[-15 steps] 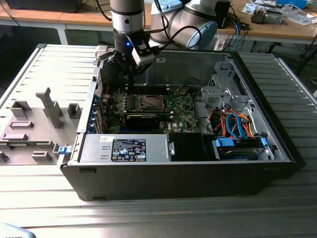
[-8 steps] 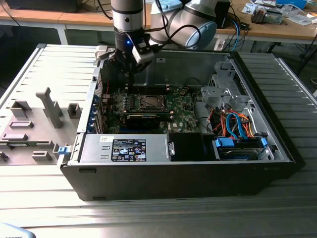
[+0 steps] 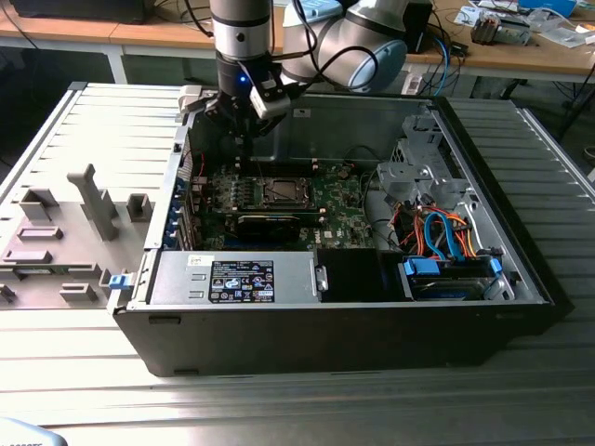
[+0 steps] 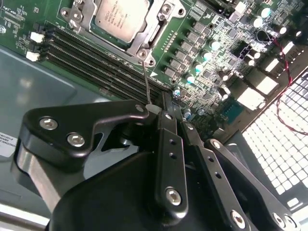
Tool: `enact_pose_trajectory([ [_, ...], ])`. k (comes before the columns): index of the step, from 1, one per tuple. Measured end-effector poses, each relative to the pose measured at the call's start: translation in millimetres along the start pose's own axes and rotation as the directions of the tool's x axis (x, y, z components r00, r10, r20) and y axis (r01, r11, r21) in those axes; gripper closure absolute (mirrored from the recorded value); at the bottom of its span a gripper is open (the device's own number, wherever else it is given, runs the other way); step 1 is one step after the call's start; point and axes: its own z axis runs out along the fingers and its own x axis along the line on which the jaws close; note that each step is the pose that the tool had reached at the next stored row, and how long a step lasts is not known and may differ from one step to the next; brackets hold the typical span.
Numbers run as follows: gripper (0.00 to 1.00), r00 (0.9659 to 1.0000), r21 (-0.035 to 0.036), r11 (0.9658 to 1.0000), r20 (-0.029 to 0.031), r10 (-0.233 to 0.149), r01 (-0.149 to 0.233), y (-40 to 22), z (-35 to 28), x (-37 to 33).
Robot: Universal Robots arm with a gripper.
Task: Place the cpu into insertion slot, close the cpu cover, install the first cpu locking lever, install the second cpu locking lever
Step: 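Install the first cpu locking lever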
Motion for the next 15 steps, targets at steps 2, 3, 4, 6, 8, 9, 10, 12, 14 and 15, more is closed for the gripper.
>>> enact_pose_trajectory([
  [2, 0.89, 1.0000, 0.0000, 1.0000, 0.0000, 0.000, 0.000, 0.0, 0.0, -0.5],
  [3, 0.89, 1.0000, 0.0000, 1.0000, 0.0000, 0.000, 0.000, 0.0, 0.0, -0.9],
  [4, 0.89, 1.0000, 0.0000, 1.0000, 0.0000, 0.000, 0.000, 0.0, 0.0, -1.3],
  [6, 0.89, 1.0000, 0.0000, 1.0000, 0.0000, -0.001, 0.001, 0.0, 0.1, -2.0],
  [8, 0.89, 1.0000, 0.0000, 1.0000, 0.0000, 0.000, 0.000, 0.0, 0.1, -2.5],
  [9, 0.89, 1.0000, 0.0000, 1.0000, 0.0000, -0.001, 0.001, 0.0, 0.1, -2.8],
  [10, 0.89, 1.0000, 0.0000, 1.0000, 0.0000, -0.001, 0.001, 0.0, 0.1, -3.0],
  [12, 0.89, 1.0000, 0.0000, 1.0000, 0.0000, -0.001, 0.001, -0.1, 0.1, -3.7],
  [14, 0.89, 1.0000, 0.0000, 1.0000, 0.0001, -0.001, 0.001, -0.1, 0.1, -4.2],
  [15, 0.89, 1.0000, 0.0000, 1.0000, 0.0000, 0.000, 0.000, -0.1, 0.1, -4.4],
])
